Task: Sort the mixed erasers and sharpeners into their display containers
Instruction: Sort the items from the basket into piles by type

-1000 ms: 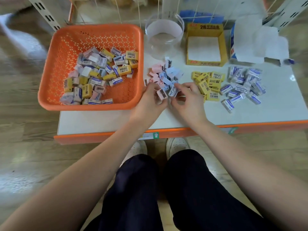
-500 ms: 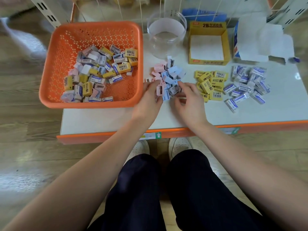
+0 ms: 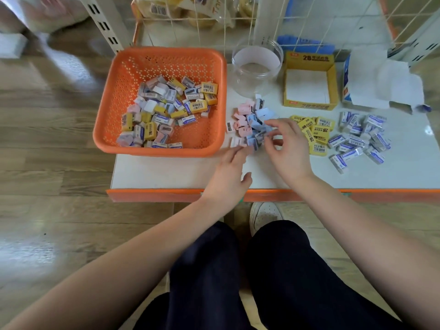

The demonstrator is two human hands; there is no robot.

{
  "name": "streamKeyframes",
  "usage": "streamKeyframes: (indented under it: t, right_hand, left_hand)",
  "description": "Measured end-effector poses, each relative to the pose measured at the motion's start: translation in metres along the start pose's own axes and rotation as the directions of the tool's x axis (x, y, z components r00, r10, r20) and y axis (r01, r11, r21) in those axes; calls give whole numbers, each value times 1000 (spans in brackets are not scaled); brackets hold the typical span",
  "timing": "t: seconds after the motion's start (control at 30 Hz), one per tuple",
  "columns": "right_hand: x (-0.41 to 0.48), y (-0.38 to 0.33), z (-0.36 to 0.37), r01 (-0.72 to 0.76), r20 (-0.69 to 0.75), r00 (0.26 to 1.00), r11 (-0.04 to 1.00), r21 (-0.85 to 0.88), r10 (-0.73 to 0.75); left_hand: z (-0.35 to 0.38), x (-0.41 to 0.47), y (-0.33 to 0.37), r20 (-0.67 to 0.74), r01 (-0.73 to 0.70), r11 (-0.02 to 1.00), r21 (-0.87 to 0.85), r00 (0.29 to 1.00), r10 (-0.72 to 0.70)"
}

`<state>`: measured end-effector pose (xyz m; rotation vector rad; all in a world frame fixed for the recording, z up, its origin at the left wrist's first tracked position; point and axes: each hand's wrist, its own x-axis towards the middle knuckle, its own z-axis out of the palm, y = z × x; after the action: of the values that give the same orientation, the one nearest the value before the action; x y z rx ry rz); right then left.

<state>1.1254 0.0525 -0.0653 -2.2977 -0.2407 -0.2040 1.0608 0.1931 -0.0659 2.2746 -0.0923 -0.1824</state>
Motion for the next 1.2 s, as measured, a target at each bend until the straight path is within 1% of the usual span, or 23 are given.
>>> streamKeyframes:
  t: [0.07, 0.13, 0.17, 0.27, 0.37, 0.53, 0.63, 0.7, 0.8, 0.87, 1.0, 1.07, 1.13, 1.2]
  right_hand:
    - [8, -13, -2, 47, 6, 999, 999, -9, -47]
    - [17, -28, -3, 76, 32, 997, 997, 13, -77]
    - [21, -36, -2, 94, 49, 994, 995, 26, -95]
    - [36, -58, 7, 164, 103, 980, 985, 53, -169]
    - [50, -78, 23, 202, 211, 955, 978, 52, -209]
    - [71, -96, 52, 311, 398, 876, 950, -35, -273]
    - [81, -99, 62, 387, 547, 795, 913, -126, -262]
    - [86, -99, 67, 435, 606, 758, 880, -192, -243]
    - [90, -101, 75, 465, 620, 751, 849, -251, -229]
    - [94, -103, 84, 461, 638, 744, 845, -271, -201]
    - [100, -109, 103, 394, 661, 743, 867, -304, -106]
    - [98, -106, 114, 370, 693, 719, 873, -317, -53]
    - [94, -100, 124, 389, 722, 691, 854, -345, -24]
    - [92, -93, 130, 405, 715, 699, 837, -369, -23]
  left_hand:
    - [-17, -3, 10, -65, -47, 997, -53, 997, 44]
    - [-39, -2, 16, -173, -79, 991, -110, 983, 59]
    - [-50, -1, 16, -224, -80, 991, -111, 973, 53]
    - [-83, 5, 3, -324, -35, 999, -42, 946, 20]
    - [-109, 14, -23, -373, 44, 999, 31, 927, -29]
    - [-146, 30, -69, -343, 185, 977, 108, 929, -138]
    - [-162, 34, -94, -322, 300, 938, 175, 918, -233]
    - [-167, 37, -101, -334, 344, 922, 180, 903, -271]
    - [-166, 40, -103, -336, 377, 906, 194, 893, -299]
    - [-164, 41, -103, -335, 387, 898, 208, 891, -306]
    - [-161, 42, -105, -283, 386, 884, 265, 907, -311]
    - [-159, 45, -105, -273, 408, 861, 303, 903, -331]
    - [-158, 46, -106, -259, 419, 841, 342, 903, -344]
    - [-158, 48, -106, -248, 406, 824, 395, 911, -330]
